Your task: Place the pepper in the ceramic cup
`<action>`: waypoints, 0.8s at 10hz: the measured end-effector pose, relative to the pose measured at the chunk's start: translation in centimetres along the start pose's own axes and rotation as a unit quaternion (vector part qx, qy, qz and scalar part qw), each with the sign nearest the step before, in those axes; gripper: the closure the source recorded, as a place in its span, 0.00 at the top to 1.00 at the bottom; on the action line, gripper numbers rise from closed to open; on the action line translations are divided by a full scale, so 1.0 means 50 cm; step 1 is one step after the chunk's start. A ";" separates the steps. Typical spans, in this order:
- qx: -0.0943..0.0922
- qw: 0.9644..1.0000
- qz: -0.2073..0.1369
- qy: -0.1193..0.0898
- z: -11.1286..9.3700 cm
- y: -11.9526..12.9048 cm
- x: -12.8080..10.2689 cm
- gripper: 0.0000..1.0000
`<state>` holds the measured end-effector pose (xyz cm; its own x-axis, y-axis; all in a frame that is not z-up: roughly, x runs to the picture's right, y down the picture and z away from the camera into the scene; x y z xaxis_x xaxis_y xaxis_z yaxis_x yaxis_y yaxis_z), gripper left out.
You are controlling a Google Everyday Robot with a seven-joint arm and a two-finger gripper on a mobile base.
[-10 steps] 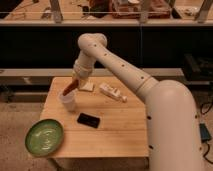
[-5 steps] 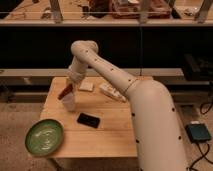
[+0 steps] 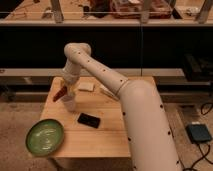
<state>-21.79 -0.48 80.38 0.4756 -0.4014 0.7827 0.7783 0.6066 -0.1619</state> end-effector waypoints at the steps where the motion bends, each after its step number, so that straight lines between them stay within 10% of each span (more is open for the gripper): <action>1: 0.000 1.000 0.003 0.001 -0.025 0.012 0.001 0.16; 8: -0.013 0.995 0.032 0.097 -0.018 0.008 0.031 0.00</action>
<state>-20.38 -1.47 80.96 0.5924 -0.4892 0.6401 0.7534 0.6178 -0.2251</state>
